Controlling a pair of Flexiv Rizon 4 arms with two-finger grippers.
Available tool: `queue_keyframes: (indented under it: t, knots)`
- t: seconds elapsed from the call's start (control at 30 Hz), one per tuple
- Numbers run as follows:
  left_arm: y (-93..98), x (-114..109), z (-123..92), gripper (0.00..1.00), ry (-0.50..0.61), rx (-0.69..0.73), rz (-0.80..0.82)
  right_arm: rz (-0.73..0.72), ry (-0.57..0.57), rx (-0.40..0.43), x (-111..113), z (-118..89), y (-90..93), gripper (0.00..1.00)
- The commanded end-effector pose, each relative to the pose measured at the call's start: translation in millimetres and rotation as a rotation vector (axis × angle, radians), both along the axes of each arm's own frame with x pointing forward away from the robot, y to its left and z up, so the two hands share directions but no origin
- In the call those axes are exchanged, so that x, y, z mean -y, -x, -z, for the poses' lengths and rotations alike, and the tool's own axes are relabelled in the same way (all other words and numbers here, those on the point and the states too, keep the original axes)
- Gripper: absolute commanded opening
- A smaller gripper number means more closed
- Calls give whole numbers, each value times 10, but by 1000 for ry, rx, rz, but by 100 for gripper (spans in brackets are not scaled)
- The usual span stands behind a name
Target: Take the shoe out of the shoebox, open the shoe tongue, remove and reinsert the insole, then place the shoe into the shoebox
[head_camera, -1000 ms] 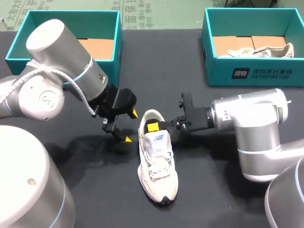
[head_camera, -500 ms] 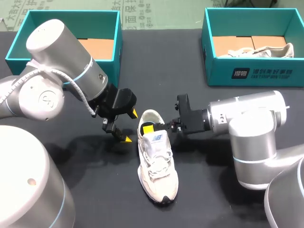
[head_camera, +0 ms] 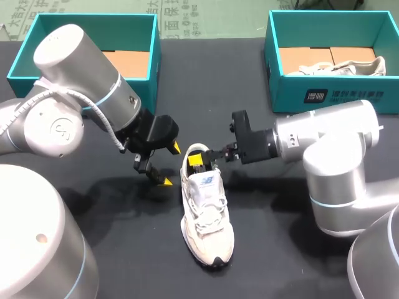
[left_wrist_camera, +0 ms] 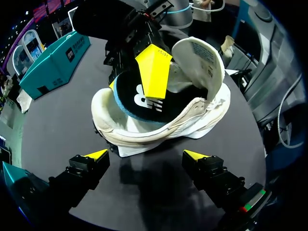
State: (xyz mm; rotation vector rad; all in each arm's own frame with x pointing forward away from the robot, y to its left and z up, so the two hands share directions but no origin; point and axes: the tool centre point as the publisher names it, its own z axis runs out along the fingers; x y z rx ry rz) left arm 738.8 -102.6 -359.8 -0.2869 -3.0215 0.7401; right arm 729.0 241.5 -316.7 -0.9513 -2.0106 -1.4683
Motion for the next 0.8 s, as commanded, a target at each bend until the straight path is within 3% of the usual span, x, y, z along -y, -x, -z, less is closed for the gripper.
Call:
queue_keyframes:
  t: [0.03, 0.8]
  knots:
    - [-1, -7, -12, 100, -1, 1, 2, -6, 23, -3, 16, -46, 1, 38]
    - [-3, -229, -274, 100, 5, 6, 17, 9, 156, 3, 328, -312, -134, 38]
